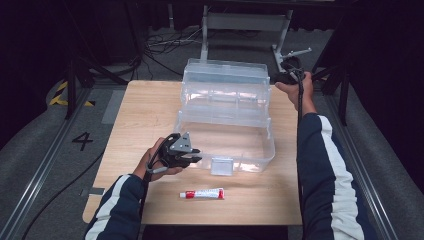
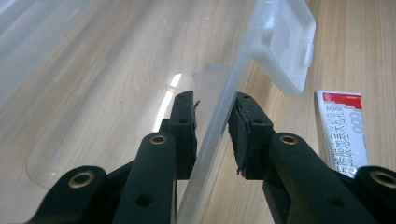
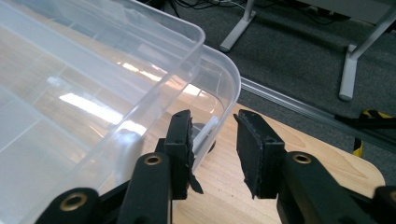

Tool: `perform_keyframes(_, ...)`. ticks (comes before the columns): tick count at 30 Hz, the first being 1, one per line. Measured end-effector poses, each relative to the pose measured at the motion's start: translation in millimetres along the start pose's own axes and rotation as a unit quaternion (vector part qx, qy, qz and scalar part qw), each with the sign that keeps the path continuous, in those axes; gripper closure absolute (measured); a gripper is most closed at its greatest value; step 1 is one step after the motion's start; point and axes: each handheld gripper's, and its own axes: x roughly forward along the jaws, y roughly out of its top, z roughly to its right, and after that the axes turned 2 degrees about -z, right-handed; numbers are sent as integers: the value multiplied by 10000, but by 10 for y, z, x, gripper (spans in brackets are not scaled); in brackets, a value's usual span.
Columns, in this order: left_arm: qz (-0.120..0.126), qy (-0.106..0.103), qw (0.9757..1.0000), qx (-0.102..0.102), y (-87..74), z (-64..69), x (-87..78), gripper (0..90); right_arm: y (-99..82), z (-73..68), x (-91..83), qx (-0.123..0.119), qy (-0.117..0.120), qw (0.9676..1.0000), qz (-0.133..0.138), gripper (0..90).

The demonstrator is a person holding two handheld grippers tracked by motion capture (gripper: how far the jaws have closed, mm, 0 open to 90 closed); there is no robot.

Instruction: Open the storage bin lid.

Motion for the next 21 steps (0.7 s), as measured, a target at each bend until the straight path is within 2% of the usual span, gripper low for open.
perform_keyframes(11,-62,78,9999,47,10,19,9,713,-185,-127,-252,-246,61,9996,98,654)
perform_keyframes(21,-81,89,9999,64,12,17,8,712,-369,-149,-570,-375,121,9988,282,646)
